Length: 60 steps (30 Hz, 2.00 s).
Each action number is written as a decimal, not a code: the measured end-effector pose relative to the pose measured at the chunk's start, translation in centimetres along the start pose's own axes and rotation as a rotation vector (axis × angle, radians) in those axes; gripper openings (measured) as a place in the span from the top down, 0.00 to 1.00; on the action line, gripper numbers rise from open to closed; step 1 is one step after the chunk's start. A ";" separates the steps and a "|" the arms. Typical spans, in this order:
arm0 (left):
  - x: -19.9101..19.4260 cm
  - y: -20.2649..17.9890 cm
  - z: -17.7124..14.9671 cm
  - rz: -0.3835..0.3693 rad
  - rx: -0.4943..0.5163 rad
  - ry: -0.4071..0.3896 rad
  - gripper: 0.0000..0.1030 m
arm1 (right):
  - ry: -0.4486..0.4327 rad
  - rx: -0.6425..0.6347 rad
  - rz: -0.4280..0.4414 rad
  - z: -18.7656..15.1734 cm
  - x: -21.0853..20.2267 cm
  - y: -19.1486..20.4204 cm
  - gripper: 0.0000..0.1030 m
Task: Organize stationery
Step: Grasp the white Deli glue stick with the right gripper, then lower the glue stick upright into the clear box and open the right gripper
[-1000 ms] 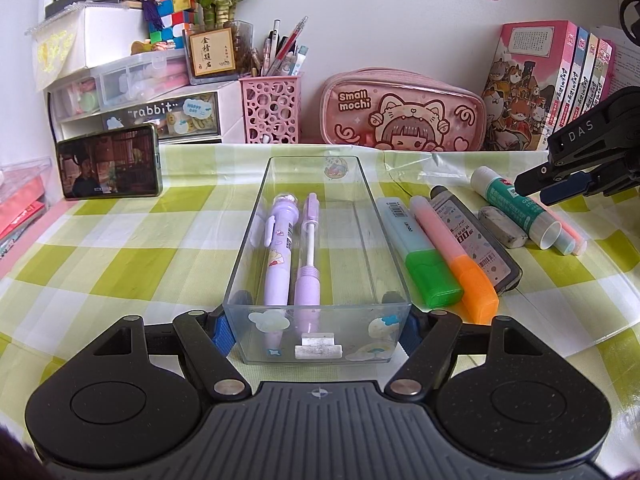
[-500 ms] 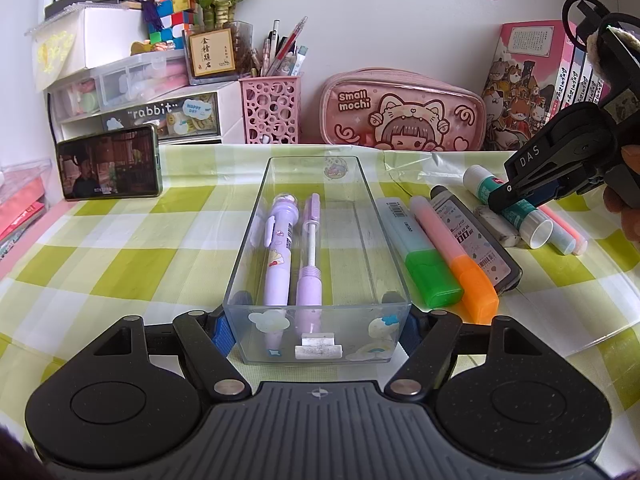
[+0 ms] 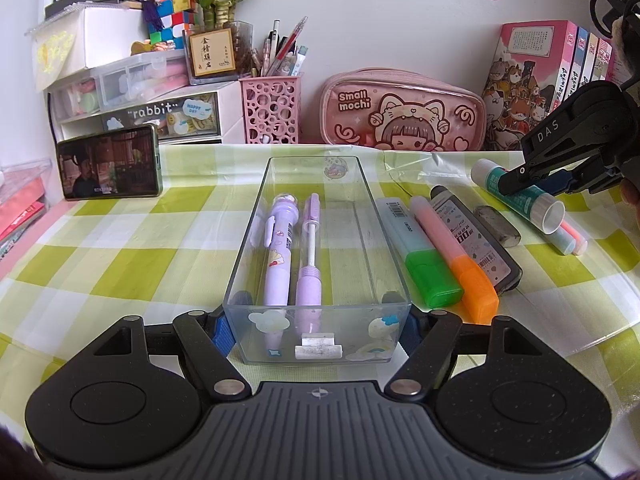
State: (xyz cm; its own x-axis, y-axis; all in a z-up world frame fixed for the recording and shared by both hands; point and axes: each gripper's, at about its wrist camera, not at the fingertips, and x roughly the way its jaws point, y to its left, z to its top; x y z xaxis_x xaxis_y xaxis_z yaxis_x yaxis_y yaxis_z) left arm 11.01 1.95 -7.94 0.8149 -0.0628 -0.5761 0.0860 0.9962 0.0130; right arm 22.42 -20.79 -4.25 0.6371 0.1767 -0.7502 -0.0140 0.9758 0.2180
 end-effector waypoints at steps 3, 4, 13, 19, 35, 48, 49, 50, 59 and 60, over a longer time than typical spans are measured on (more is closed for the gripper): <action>0.0 0.0 0.0 0.000 0.000 0.000 0.29 | -0.019 0.026 0.017 0.0 -0.9 -0.1 0.55; 0.0 0.0 0.0 0.000 0.000 0.000 0.29 | -0.028 0.037 0.025 0.0 -1.3 0.0 0.55; 0.0 0.0 0.0 0.000 0.001 0.000 0.29 | -0.032 0.073 0.216 0.1 -3.9 3.7 0.55; 0.0 0.0 0.0 0.000 0.001 0.000 0.29 | 0.083 0.125 0.324 -0.4 -2.1 7.0 0.55; 0.0 0.1 0.1 0.000 0.001 -0.001 0.29 | 0.204 0.237 0.307 -0.3 0.4 9.9 0.54; 0.0 0.1 0.1 -0.004 0.004 0.000 0.29 | 0.226 0.287 0.334 -1.0 0.2 9.7 0.54; 0.0 0.1 0.1 -0.004 0.004 0.000 0.29 | 0.224 0.280 0.336 -1.1 0.1 9.8 0.54; 0.0 0.0 0.1 -0.004 0.003 0.000 0.29 | 0.227 0.278 0.337 -1.1 0.2 9.8 0.54; 0.1 0.0 0.1 -0.005 0.005 0.000 0.29 | 0.225 0.190 0.319 -1.3 0.0 10.6 0.55; 0.1 0.1 0.1 -0.005 0.005 0.000 0.29 | 0.214 0.182 0.318 -1.3 -0.2 10.6 0.55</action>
State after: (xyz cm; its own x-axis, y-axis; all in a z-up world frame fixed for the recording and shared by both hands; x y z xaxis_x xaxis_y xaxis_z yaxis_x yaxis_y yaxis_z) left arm 11.18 2.00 -7.88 0.8143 -0.0681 -0.5764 0.0934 0.9955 0.0143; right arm 21.17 -10.32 -2.61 0.4487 0.5064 -0.7364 -0.0354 0.8334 0.5515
